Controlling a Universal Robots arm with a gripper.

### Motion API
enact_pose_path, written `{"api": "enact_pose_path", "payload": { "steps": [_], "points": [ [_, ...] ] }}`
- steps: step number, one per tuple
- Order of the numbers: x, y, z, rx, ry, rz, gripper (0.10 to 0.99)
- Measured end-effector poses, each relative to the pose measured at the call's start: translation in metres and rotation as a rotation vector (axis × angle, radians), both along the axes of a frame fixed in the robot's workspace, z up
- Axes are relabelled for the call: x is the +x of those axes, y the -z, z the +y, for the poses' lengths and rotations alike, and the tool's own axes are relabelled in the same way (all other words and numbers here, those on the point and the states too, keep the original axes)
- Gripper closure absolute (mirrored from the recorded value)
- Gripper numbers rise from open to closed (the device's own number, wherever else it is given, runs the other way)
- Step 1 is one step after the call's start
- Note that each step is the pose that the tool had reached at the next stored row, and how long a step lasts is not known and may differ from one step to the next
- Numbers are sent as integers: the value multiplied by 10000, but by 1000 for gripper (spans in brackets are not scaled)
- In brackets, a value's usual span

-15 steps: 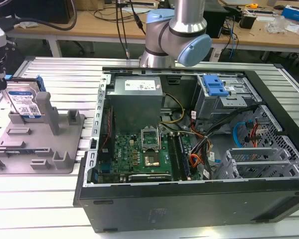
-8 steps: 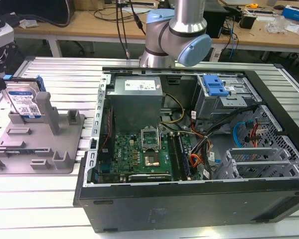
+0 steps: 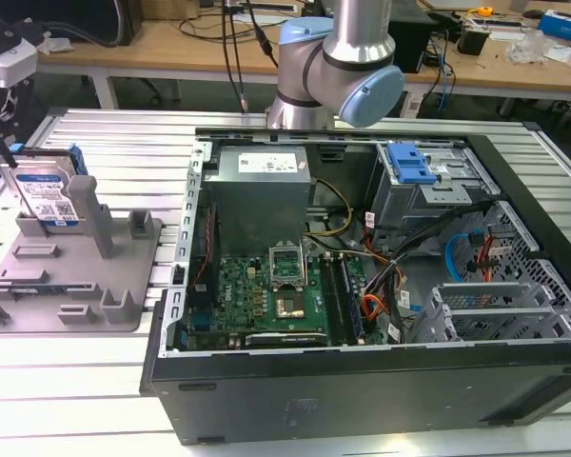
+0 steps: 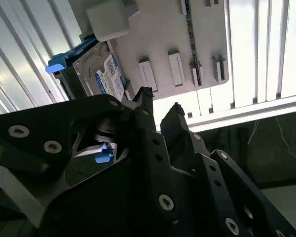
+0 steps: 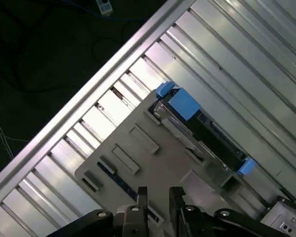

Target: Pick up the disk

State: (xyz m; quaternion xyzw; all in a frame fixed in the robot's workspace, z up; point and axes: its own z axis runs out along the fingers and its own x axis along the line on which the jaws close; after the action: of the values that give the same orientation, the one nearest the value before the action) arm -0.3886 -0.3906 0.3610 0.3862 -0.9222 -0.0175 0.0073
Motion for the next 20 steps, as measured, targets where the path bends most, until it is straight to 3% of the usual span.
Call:
{"api": "enact_pose_path", "payload": {
  "steps": [2,15,20],
  "points": [
    [0,2,0,0,-622,-1,604],
    [0,8,0,-6,-3278,-49,604],
    [0,11,0,-19,-4560,-147,604]
  ]
}}
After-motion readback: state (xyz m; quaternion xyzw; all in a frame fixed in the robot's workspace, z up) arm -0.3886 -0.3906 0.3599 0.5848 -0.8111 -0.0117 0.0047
